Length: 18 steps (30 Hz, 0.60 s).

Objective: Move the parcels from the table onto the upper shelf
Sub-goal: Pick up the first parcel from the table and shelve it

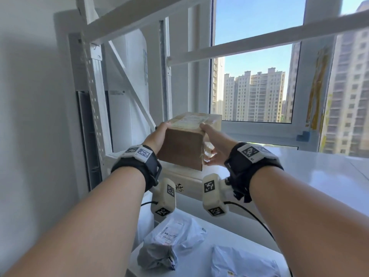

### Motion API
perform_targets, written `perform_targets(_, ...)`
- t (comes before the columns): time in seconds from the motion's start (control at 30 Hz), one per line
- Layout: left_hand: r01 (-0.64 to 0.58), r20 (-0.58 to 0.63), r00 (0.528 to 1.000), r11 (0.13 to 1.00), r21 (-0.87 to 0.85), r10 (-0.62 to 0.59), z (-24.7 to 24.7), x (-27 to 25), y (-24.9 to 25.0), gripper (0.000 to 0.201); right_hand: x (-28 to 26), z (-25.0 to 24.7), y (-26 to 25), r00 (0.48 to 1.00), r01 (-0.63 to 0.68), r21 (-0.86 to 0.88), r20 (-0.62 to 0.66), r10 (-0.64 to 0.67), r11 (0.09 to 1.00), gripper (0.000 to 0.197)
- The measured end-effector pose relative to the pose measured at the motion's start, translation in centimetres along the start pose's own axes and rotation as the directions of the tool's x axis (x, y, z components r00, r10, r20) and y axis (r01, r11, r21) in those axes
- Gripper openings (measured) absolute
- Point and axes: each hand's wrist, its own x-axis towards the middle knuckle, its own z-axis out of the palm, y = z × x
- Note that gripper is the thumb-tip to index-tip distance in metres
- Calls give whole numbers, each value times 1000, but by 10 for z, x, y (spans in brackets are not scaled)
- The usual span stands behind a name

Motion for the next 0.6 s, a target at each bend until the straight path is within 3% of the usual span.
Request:
perform_targets(0.1, 26, 79, 997, 999, -24, -24, 0, -4, 3, 38, 10, 3, 2, 1000, 13, -81, -13, -14, 997, 62)
perform_targets(0.2, 56, 93, 994, 998, -38, -52, 1, 5, -3, 38, 17, 5, 4, 1000, 20, -140, -11, -22, 990, 94)
perform_targets(0.27, 56, 97, 994, 998, -42, -52, -1, 10, -4, 40, 19, 6, 4, 1000, 5, -119, -7, -6, 993, 102)
perform_targets(0.4, 45, 50, 998, 999, 30, -46, -4, 17, -5, 48, 8, 8, 4, 999, 9, -132, -46, -15, 991, 89)
perform_targets(0.5, 34, -38, 999, 990, 133, -30, -5, 7, -1, 80, -12, 6, 2, 995, 22, -215, -86, -42, 976, 79)
perform_targets(0.6, -47, -195, 976, 965, 259, 100, -3, -7, 7, 74, -32, 3, -1, 978, 38, -384, -173, -113, 922, 73)
